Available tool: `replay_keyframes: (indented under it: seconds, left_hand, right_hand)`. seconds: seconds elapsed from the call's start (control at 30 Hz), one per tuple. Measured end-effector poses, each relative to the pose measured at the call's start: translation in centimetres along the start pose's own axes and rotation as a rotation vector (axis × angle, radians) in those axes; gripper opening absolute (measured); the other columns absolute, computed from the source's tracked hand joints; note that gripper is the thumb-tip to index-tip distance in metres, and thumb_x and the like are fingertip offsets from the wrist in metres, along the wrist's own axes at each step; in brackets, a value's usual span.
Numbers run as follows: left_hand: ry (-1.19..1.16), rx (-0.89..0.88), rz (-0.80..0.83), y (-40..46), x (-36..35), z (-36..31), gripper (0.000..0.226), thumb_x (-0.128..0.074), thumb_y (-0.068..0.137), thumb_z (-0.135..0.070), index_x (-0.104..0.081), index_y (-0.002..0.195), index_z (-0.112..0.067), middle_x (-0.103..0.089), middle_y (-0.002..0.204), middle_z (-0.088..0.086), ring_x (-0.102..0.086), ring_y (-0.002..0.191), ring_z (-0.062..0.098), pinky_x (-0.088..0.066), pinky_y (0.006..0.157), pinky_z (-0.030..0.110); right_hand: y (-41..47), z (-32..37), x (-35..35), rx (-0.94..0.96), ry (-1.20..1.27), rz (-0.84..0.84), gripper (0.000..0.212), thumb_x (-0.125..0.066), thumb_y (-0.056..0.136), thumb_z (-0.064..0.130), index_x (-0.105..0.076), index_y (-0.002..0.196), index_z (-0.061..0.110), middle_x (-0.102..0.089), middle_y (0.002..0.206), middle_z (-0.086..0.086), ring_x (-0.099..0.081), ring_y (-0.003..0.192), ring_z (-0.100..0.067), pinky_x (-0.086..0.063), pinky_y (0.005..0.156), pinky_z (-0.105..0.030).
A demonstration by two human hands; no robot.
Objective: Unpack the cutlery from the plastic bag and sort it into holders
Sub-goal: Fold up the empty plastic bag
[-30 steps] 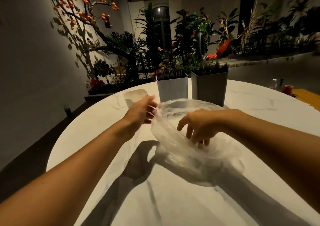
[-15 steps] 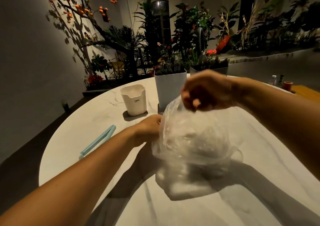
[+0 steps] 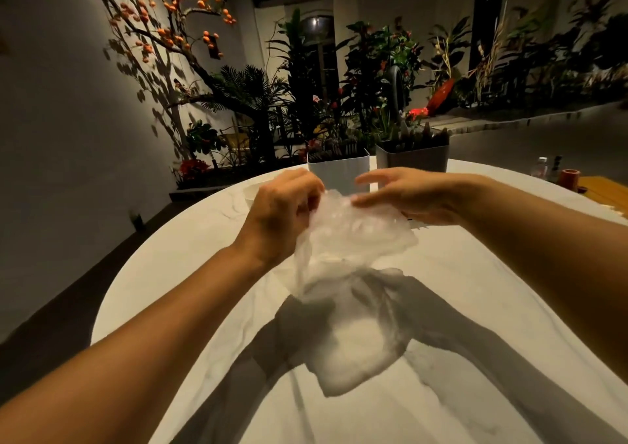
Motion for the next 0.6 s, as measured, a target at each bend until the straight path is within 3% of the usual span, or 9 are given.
replay_keyframes:
  seconds: [0.07, 0.17, 0.27, 0.33, 0.37, 0.43, 0.47, 0.53, 0.6]
  left_hand:
    - [0.097, -0.048, 0.142, -1.7, -1.3, 0.2, 0.028, -0.072, 0.077, 0.002, -0.055, 0.094, -0.011, -0.063, 0.111, 0.007, -0.059, 0.100, 0.021, -0.058, 0.078, 0.036]
    - [-0.090, 0.255, 0.377, -3.7, -2.3, 1.9, 0.047, -0.058, 0.073, -0.023, -0.042, 0.117, -0.023, -0.045, 0.145, 0.001, -0.046, 0.124, 0.019, -0.049, 0.100, 0.039]
    - [-0.343, 0.562, 0.391, -4.5, -2.9, 4.0, 0.043, -0.050, 0.079, -0.046, -0.049, 0.118, -0.026, -0.055, 0.132, 0.001, -0.054, 0.117, 0.020, -0.048, 0.101, 0.046]
    - [-0.232, 0.611, 0.490, -5.0, -3.6, 4.4, 0.048, -0.048, 0.087, -0.067, -0.057, 0.114, -0.028, -0.062, 0.118, -0.003, -0.059, 0.107, 0.015, -0.052, 0.095, 0.043]
    - [-0.171, 0.610, 0.552, -5.4, -4.1, 4.3, 0.045, -0.055, 0.088, -0.067, -0.060, 0.113, -0.029, -0.063, 0.111, -0.006, -0.060, 0.103, 0.014, -0.053, 0.092, 0.038]
    - [-0.115, 0.564, 0.623, -6.0, -5.0, 3.6, 0.025, -0.070, 0.091, -0.040, -0.067, 0.110, -0.025, -0.063, 0.101, -0.012, -0.060, 0.098, 0.011, -0.048, 0.088, 0.025]
    - [-0.119, 0.524, 0.612, -5.9, -5.3, 3.3, 0.016, -0.072, 0.092, -0.027, -0.070, 0.107, -0.022, -0.063, 0.097, -0.013, -0.059, 0.096, 0.008, -0.045, 0.088, 0.022]
    - [-0.167, 0.489, 0.519, -5.4, -5.1, 2.9, 0.013, -0.070, 0.092, -0.010, -0.073, 0.099, -0.021, -0.066, 0.094, -0.014, -0.061, 0.091, 0.006, -0.050, 0.092, 0.023]
    - [-0.243, 0.522, 0.384, -4.6, -4.3, 3.1, 0.022, -0.062, 0.092, 0.004, -0.072, 0.088, -0.016, -0.071, 0.086, -0.011, -0.066, 0.088, 0.009, -0.056, 0.094, 0.034]
  right_hand:
    - [0.2, -0.2, -1.2, 0.051, -0.256, 0.025, 0.040, -0.078, 0.081, 0.014, -0.066, 0.117, 0.026, -0.064, 0.111, 0.002, -0.062, 0.102, -0.016, -0.051, 0.096, -0.036]
    - [0.4, -0.4, -2.0, 0.133, -0.480, -0.042, 0.017, -0.077, 0.082, 0.006, -0.066, 0.081, 0.020, -0.063, 0.081, 0.003, -0.060, 0.078, -0.013, -0.048, 0.065, -0.017]
    - [0.4, -1.1, -2.7, 0.086, -0.662, 0.051, 0.017, -0.079, 0.082, 0.015, -0.065, 0.073, 0.019, -0.067, 0.084, -0.002, -0.063, 0.082, -0.018, -0.056, 0.075, -0.025]
    - [0.1, -1.8, -3.4, -0.004, -0.776, 0.186, 0.015, -0.076, 0.084, 0.030, -0.068, 0.075, 0.023, -0.070, 0.092, 0.000, -0.066, 0.091, -0.018, -0.056, 0.088, -0.030]
    - [0.0, -1.7, -3.5, -0.002, -0.813, 0.187, 0.017, -0.073, 0.087, 0.036, -0.069, 0.074, 0.025, -0.070, 0.093, 0.001, -0.065, 0.093, -0.017, -0.055, 0.090, -0.031]
    - [0.2, -0.5, -2.8, 0.106, -0.843, 0.007, 0.019, -0.066, 0.091, 0.041, -0.071, 0.079, 0.026, -0.069, 0.100, 0.002, -0.063, 0.099, -0.017, -0.053, 0.090, -0.033]
    - [0.3, 0.0, -2.7, 0.160, -0.825, -0.062, 0.015, -0.066, 0.091, 0.040, -0.071, 0.091, 0.026, -0.067, 0.109, 0.002, -0.060, 0.106, -0.018, -0.052, 0.092, -0.033]
    - [0.5, -0.2, -3.9, 0.195, -0.822, 0.016, 0.041, -0.072, 0.088, 0.036, -0.061, 0.126, 0.027, -0.056, 0.130, 0.003, -0.052, 0.122, -0.020, -0.046, 0.101, -0.034]
    - [0.7, -1.4, -5.0, 0.159, -0.838, 0.113, 0.058, -0.077, 0.084, 0.035, -0.053, 0.137, 0.028, -0.052, 0.139, 0.004, -0.049, 0.128, -0.021, -0.044, 0.107, -0.037]
Point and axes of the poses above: each hand's wrist, its own y-axis towards the middle knuckle, its own x-axis out of the back of the hand, z = x × y, the point moved 6 cm from there along y, towards the middle knuckle
